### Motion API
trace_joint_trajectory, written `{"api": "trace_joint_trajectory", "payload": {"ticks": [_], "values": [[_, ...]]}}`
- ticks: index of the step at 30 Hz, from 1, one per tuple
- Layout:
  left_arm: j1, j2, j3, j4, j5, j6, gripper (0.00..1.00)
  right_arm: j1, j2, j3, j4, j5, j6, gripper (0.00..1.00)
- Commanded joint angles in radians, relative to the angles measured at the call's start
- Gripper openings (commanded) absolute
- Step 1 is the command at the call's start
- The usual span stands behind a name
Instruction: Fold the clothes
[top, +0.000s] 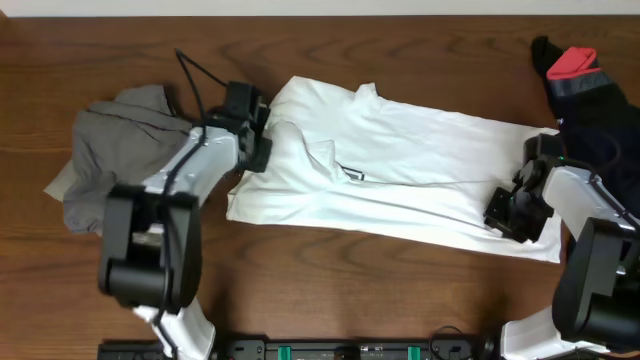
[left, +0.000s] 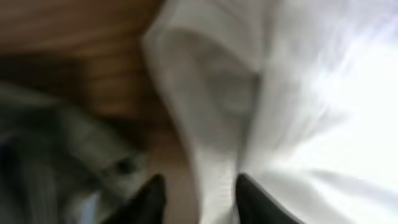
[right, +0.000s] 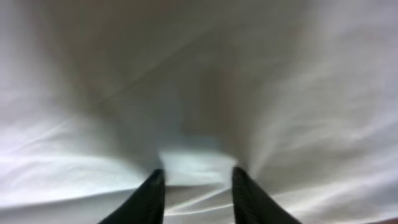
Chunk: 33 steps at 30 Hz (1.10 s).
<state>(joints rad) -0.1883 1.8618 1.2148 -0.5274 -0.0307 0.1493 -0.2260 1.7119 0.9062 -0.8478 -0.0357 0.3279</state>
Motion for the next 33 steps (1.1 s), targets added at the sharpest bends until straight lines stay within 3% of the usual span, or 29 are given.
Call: {"api": "trace_joint_trajectory", "payload": {"ticks": [1, 8, 13, 18, 27, 33], "values": [[0.0, -0.155, 0.094, -0.058, -0.024, -0.035, 0.48, -0.01, -0.032, 0.032, -0.043, -0.074, -0.109, 0.4], [-0.001, -0.317, 0.108, -0.169, 0.226, -0.06, 0.54, -0.01, -0.24, 0.224, -0.167, -0.22, -0.134, 0.63], [-0.001, -0.317, 0.108, -0.221, 0.299, -0.06, 0.54, -0.01, -0.256, 0.36, -0.138, -0.225, -0.126, 0.62], [-0.001, -0.295, 0.117, -0.206, 0.377, -0.056, 0.54, -0.04, -0.131, 0.459, -0.034, -0.189, -0.123, 0.64], [-0.001, -0.292, 0.189, -0.292, 0.426, -0.058, 0.54, -0.155, 0.259, 0.729, 0.021, -0.189, -0.169, 0.68], [-0.005, -0.248, 0.334, -0.285, 0.471, -0.066, 0.54, -0.161, 0.359, 0.76, 0.049, -0.23, -0.188, 0.75]]}}
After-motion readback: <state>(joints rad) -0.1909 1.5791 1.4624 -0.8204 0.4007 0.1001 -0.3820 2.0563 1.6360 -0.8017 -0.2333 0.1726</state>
